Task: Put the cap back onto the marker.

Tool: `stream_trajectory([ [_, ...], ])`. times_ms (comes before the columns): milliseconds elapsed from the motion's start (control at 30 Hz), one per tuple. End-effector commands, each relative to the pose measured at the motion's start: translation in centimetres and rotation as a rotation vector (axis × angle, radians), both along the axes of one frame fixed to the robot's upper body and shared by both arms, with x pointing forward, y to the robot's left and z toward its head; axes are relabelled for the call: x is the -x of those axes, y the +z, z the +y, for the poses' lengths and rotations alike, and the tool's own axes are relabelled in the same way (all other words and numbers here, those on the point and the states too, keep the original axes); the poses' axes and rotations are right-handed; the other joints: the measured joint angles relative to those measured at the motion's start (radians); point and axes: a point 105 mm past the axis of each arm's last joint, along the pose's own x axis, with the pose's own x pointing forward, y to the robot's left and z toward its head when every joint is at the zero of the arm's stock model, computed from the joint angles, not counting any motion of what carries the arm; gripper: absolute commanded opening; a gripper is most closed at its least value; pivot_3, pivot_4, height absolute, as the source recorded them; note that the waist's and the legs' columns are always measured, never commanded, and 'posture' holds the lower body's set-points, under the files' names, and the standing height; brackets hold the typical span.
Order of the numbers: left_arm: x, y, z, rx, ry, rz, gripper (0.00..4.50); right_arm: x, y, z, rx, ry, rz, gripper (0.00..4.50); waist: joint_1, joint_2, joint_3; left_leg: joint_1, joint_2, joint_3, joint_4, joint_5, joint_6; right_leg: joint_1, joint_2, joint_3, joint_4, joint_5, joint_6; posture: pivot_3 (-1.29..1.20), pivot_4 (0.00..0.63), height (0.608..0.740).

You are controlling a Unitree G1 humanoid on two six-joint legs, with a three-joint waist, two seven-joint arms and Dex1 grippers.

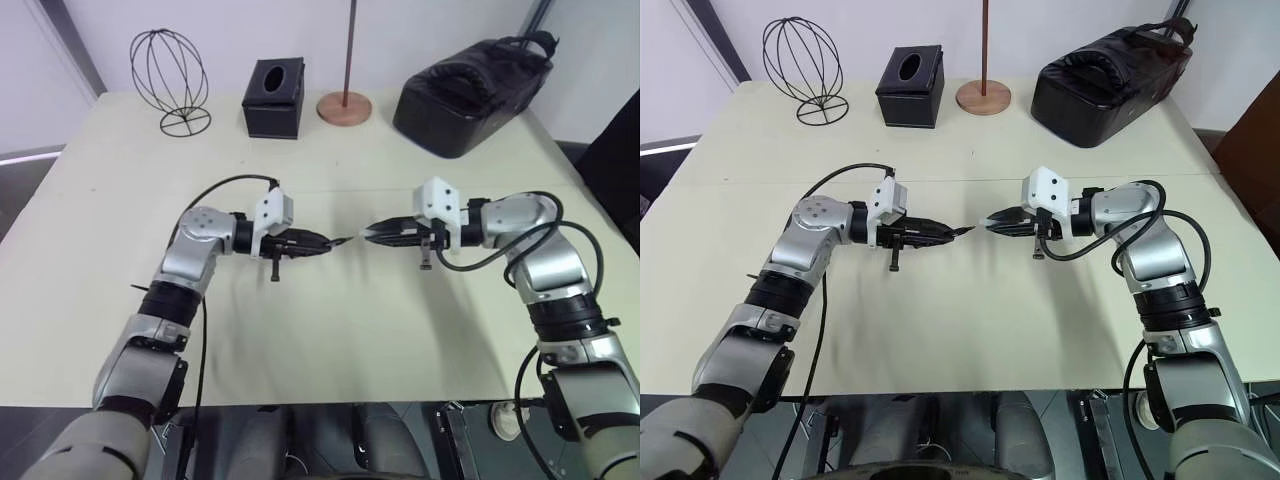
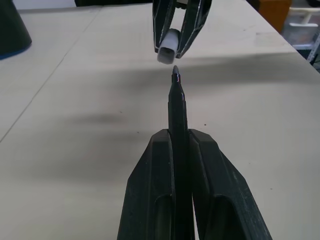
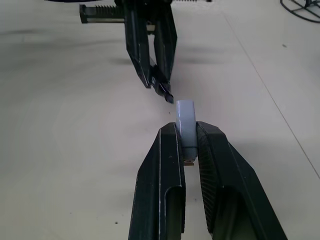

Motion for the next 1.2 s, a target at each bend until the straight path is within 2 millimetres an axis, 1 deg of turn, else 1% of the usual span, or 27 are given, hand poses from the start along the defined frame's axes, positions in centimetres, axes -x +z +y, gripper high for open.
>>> stream_trajectory([
  [33,-0.2,1.2,-0.3,0.010,-0.009,-0.050,0.00,0.7,0.4,0.9,-0.012,0.040,-0.022,0.05,0.000,0.000,0.000,0.000,0.000,0.000,0.000,0.000,0.000,0.000,0.000,0.000,0.000,0.000,0.000,0.00,0.150,0.740],
  [300,-0.2,1.0,-0.3,0.004,-0.011,-0.053,0.00,0.9,0.1,1.1,-0.015,0.039,-0.015,0.05,0.000,0.000,0.000,0.000,0.000,0.000,0.000,0.000,0.000,0.000,0.000,0.000,0.000,0.000,0.000,0.00,0.150,0.740],
  [600,0.3,-0.4,-0.5,-0.094,-0.052,-0.097,0.00,0.7,0.1,1.2,-0.015,0.039,-0.010,0.05,0.000,0.000,0.000,0.000,0.000,0.000,0.000,0.000,0.000,0.000,0.000,0.000,0.000,0.000,0.000,0.00,0.150,0.740],
  [800,0.5,-0.2,-1.1,-0.080,-0.065,-0.102,0.00,0.8,-0.2,1.3,0.000,0.053,0.007,0.05,0.000,0.000,0.000,0.000,0.000,0.000,0.000,0.000,0.000,0.000,0.000,0.000,0.000,0.000,0.000,0.00,0.150,0.740],
  [867,0.4,-0.2,-1.3,-0.080,-0.066,-0.105,0.00,1.0,-0.4,1.4,0.021,0.072,0.020,0.05,0.000,0.000,0.000,0.000,0.000,0.000,0.000,0.000,0.000,0.000,0.000,0.000,0.000,0.000,0.000,0.00,0.150,0.740],
  [967,0.4,-0.4,-1.5,-0.104,-0.073,-0.114,0.00,1.1,-1.3,1.1,0.118,0.096,0.054,0.05,0.000,0.000,0.000,0.000,0.000,0.000,0.000,0.000,0.000,0.000,0.000,0.000,0.000,0.000,0.000,0.00,0.150,0.740],
  [1200,0.3,-0.2,-2.2,-0.108,-0.068,-0.137,0.00,0.0,-1.4,1.0,0.168,0.096,0.094,0.05,-0.001,0.000,0.000,0.000,0.000,0.000,0.000,0.000,0.000,0.000,0.000,0.000,0.000,0.000,0.000,0.00,0.150,0.740],
])
